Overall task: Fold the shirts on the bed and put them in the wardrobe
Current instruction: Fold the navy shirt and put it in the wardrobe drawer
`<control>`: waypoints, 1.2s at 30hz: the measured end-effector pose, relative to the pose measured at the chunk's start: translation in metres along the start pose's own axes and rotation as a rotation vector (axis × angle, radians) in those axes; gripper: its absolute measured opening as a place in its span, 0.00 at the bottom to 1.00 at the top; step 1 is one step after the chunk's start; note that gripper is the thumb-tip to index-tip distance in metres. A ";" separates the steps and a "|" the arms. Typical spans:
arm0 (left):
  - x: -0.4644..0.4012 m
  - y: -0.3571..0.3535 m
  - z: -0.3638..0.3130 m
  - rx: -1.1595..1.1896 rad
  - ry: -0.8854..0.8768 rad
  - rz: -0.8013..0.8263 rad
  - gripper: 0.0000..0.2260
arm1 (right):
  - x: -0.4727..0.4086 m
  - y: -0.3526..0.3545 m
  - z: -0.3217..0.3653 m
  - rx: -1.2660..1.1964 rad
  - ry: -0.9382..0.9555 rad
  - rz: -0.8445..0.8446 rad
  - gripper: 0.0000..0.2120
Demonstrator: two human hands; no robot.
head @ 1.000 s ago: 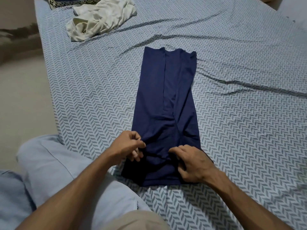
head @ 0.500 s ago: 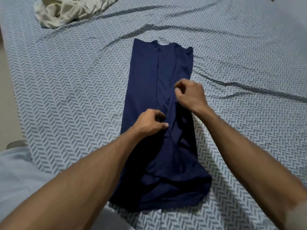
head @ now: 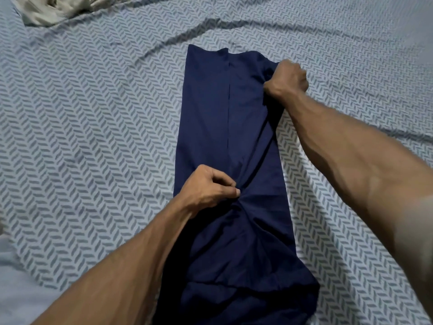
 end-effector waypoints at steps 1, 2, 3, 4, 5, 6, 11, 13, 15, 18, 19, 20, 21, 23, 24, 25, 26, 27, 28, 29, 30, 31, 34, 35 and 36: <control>0.000 0.000 0.000 0.014 0.000 0.003 0.05 | -0.001 0.003 0.002 0.017 0.011 -0.029 0.19; 0.000 0.000 0.001 0.027 -0.001 0.007 0.05 | -0.003 0.006 0.005 0.010 0.020 -0.060 0.16; 0.000 0.000 0.001 0.039 -0.003 0.012 0.05 | -0.005 0.008 0.007 -0.027 0.028 -0.095 0.15; 0.000 0.001 0.002 0.051 -0.003 0.016 0.06 | -0.008 0.010 0.009 -0.095 0.032 -0.132 0.15; 0.000 0.001 0.002 0.062 -0.006 0.020 0.06 | -0.009 0.011 0.010 -0.180 0.032 -0.169 0.15; 0.000 0.001 0.003 0.075 -0.008 0.023 0.06 | -0.009 0.015 0.012 -0.270 0.036 -0.217 0.14; -0.002 0.001 0.007 0.110 -0.025 0.004 0.08 | -0.013 0.005 0.043 -0.539 0.226 -0.278 0.14; -0.004 0.001 0.009 0.109 -0.033 -0.010 0.08 | -0.018 -0.014 0.059 -0.588 0.279 -0.105 0.16; -0.006 0.002 0.011 0.115 -0.035 -0.031 0.08 | -0.019 -0.032 0.066 -0.526 0.276 0.069 0.20; -0.007 0.002 0.012 0.134 -0.040 -0.052 0.09 | -0.015 -0.037 0.056 -0.599 0.256 0.093 0.23; -0.007 0.002 0.012 0.144 -0.039 -0.055 0.09 | -0.007 -0.034 0.050 -0.633 0.282 0.060 0.24; -0.008 0.001 0.012 0.157 -0.037 -0.056 0.08 | 0.000 -0.033 0.042 -0.643 0.304 0.022 0.24; -0.008 0.001 0.012 0.172 -0.036 -0.059 0.09 | 0.012 -0.032 0.032 -0.623 0.339 -0.017 0.22; -0.005 0.000 0.008 0.210 -0.037 -0.072 0.11 | 0.049 -0.036 0.007 -0.509 0.415 -0.088 0.18; -0.002 -0.001 0.004 0.234 -0.041 -0.078 0.11 | 0.073 -0.038 -0.007 -0.454 0.474 -0.119 0.15; 0.000 -0.002 0.002 0.259 -0.044 -0.083 0.12 | 0.096 -0.044 -0.020 -0.409 0.523 -0.127 0.14; 0.003 -0.001 0.000 0.275 -0.052 -0.094 0.13 | 0.119 -0.051 -0.034 -0.376 0.562 -0.124 0.12; 0.010 -0.003 -0.005 0.280 -0.074 -0.116 0.13 | 0.143 -0.057 -0.050 -0.355 0.588 -0.102 0.11; 0.015 -0.003 -0.007 0.302 -0.107 -0.151 0.14 | 0.165 -0.064 -0.065 -0.340 0.598 -0.055 0.11; 0.020 -0.001 -0.006 0.343 -0.145 -0.199 0.14 | 0.183 -0.072 -0.078 -0.337 0.616 -0.003 0.12; 0.028 0.002 -0.003 0.368 -0.183 -0.254 0.14 | 0.202 -0.076 -0.090 -0.335 0.635 0.036 0.14; 0.036 0.005 0.002 0.351 -0.215 -0.314 0.14 | 0.218 -0.079 -0.102 -0.334 0.647 0.061 0.17; 0.072 0.009 0.025 0.007 -0.225 -0.472 0.15 | 0.261 -0.080 -0.139 -0.333 0.675 0.105 0.27; 0.082 0.008 0.032 -0.130 -0.187 -0.481 0.16 | 0.271 -0.081 -0.150 -0.320 0.675 0.121 0.31; 0.092 0.007 0.037 -0.242 -0.128 -0.478 0.17 | 0.279 -0.082 -0.161 -0.300 0.678 0.146 0.35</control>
Point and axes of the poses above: each hand's wrist, its own x-axis away from the middle knuckle, its own y-axis out of the back of the hand, z = x × y, the point moved 5 cm from there along -x, towards the middle knuckle, and after that the axes turned 7 degrees about z, right-handed, at the moved point
